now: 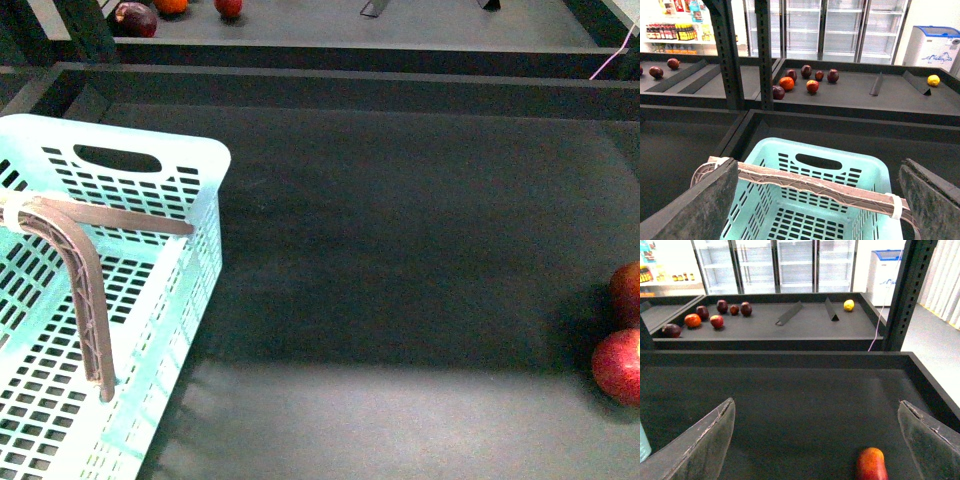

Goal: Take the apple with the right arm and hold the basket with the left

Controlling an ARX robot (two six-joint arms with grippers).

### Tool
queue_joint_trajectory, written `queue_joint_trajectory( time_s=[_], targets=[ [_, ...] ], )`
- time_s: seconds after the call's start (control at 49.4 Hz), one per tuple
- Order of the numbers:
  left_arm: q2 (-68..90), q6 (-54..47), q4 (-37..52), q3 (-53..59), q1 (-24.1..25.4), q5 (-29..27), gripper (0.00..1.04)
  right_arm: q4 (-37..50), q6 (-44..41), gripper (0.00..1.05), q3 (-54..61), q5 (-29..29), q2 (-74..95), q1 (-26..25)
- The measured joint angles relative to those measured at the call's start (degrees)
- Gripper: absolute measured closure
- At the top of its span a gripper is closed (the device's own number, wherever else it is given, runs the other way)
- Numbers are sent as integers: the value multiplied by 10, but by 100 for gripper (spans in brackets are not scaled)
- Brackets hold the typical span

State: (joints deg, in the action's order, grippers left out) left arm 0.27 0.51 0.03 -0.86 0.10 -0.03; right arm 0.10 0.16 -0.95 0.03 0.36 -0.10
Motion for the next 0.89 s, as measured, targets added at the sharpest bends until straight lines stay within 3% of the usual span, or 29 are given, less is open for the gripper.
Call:
queue_joint_trajectory(
  time_s=[0.588, 0.608, 0.628, 0.689, 0.729, 0.81, 0.892],
  targets=[
    [1, 1, 0, 0, 1, 1, 7, 0, 0, 9, 0, 0, 0, 0],
    [17, 25, -33, -12, 16, 62, 7, 0, 0, 9, 0, 0, 0, 0],
    [58, 87, -106, -42, 47, 160, 7, 0, 0, 9, 0, 0, 0, 0],
    [141, 197, -170, -78, 89, 295, 7, 0, 0, 9, 0, 0, 0, 0],
    [186, 262, -161, -94, 116, 363, 7, 0, 0, 9, 0, 0, 0, 0],
    [253, 364, -114, -126, 157, 414, 7, 0, 0, 9, 0, 0, 0, 0],
    [332, 451, -65, -153, 188, 410, 7, 0, 0, 9, 0, 0, 0, 0]
  ],
)
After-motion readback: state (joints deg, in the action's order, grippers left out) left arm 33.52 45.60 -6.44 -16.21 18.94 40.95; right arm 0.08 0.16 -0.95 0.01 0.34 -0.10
